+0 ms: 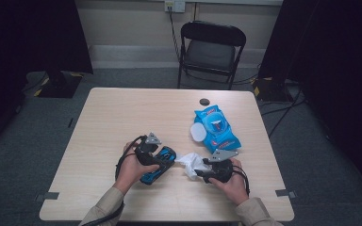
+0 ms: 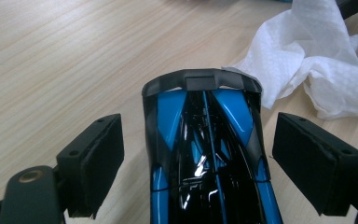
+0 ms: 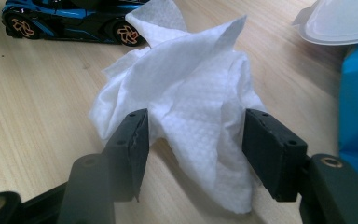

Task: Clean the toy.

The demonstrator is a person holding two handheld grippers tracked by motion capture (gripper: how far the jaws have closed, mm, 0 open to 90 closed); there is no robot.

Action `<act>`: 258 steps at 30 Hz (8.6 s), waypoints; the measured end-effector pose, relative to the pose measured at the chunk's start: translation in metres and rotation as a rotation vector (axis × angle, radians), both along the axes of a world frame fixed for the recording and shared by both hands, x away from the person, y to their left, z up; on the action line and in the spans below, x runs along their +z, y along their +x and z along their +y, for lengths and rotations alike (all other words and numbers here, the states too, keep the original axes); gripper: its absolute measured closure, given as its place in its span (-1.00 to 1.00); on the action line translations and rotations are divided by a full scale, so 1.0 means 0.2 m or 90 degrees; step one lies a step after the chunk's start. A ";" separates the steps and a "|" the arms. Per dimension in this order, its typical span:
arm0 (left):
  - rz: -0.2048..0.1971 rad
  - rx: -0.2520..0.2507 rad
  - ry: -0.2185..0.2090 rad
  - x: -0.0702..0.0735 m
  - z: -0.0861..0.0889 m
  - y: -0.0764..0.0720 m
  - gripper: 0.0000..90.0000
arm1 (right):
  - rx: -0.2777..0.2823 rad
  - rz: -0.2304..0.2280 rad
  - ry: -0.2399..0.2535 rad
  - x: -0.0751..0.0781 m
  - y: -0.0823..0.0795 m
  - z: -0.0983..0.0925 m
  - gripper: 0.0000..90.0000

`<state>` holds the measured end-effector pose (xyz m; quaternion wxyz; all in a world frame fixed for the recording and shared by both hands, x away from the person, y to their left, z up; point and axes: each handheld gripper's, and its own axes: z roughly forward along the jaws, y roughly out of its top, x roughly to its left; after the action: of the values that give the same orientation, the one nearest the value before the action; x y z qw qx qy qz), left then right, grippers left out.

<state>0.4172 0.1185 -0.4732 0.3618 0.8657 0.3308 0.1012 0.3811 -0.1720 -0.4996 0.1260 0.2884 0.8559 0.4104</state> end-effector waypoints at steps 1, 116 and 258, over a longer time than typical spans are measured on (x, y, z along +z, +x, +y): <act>0.000 0.000 0.001 -0.01 -0.01 0.00 -0.65 | 0.001 0.001 0.000 0.00 0.00 0.00 -0.09; -0.014 -0.051 -0.069 0.10 0.00 -0.09 -0.44 | -0.021 0.008 0.131 0.18 0.07 0.01 0.97; -0.055 -0.045 -0.087 0.29 -0.05 0.01 -0.44 | 0.081 0.077 0.219 0.22 0.13 0.19 0.98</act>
<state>0.4200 0.1075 -0.4154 0.4371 0.8450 0.2904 0.1031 0.4063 -0.1337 -0.4559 -0.0033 0.2752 0.7955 0.5399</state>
